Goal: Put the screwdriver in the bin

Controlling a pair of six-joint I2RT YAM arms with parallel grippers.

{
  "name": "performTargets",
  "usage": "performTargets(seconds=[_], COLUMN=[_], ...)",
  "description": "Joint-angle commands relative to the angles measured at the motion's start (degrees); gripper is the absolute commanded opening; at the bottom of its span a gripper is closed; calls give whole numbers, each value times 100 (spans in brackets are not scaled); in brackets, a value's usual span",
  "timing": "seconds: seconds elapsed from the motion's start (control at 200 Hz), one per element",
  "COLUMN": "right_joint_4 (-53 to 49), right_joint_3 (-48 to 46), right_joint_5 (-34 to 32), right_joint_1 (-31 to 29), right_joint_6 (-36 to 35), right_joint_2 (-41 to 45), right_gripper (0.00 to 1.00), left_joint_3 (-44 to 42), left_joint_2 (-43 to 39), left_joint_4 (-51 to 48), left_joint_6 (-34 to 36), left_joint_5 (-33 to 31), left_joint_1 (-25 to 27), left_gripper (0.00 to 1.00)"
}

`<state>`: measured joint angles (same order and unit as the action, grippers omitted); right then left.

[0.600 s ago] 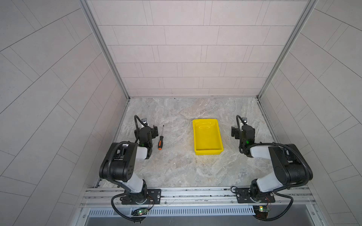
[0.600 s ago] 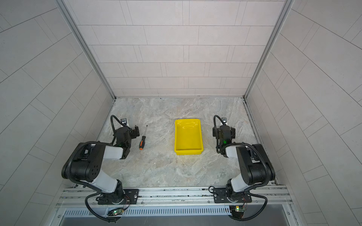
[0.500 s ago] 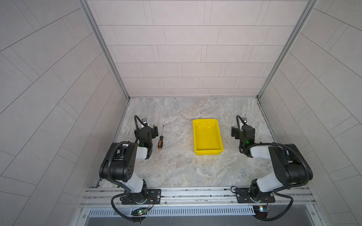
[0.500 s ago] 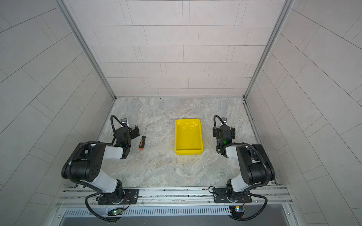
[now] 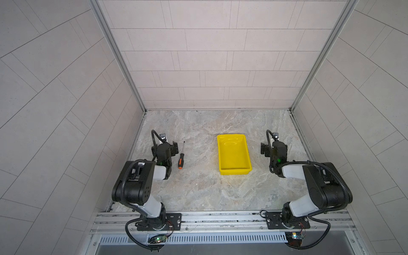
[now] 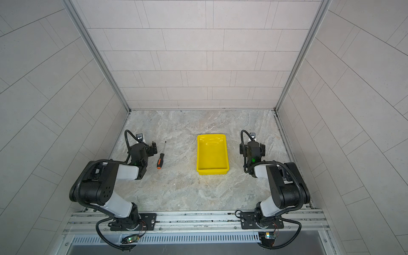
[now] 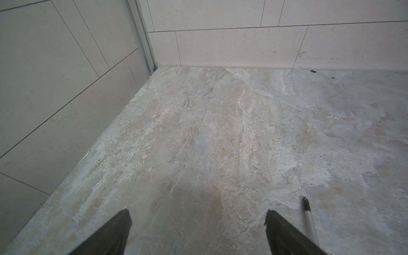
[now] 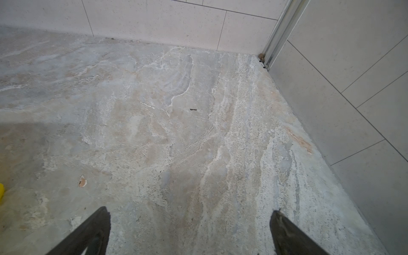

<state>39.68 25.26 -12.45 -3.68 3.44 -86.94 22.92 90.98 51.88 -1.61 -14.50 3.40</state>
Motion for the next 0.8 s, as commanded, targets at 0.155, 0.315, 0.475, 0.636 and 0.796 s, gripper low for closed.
performTargets(seconds=[0.155,0.315,0.475,0.636,0.796], right_joint_4=[92,90,97,110,-932], right_joint_3=[-4,-3,-8,-17,377], right_joint_5=[-74,-59,-58,-70,-467], right_joint_1=[8,17,17,24,12], right_joint_6=[-13,-18,-15,-14,152], right_joint_2=[31,34,34,53,386], right_gripper=[100,100,100,100,100], left_joint_3=[-577,-788,-874,56,1774], left_joint_2=[-14,-27,-591,-2631,-3477], left_joint_4=[1285,1475,1168,-2669,-6411], left_joint_6=[-197,-264,-186,-824,-1543], left_joint_5=[-371,-587,-451,-397,-152], left_joint_1=[-45,-56,-27,30,20], left_gripper=[100,100,100,100,100])
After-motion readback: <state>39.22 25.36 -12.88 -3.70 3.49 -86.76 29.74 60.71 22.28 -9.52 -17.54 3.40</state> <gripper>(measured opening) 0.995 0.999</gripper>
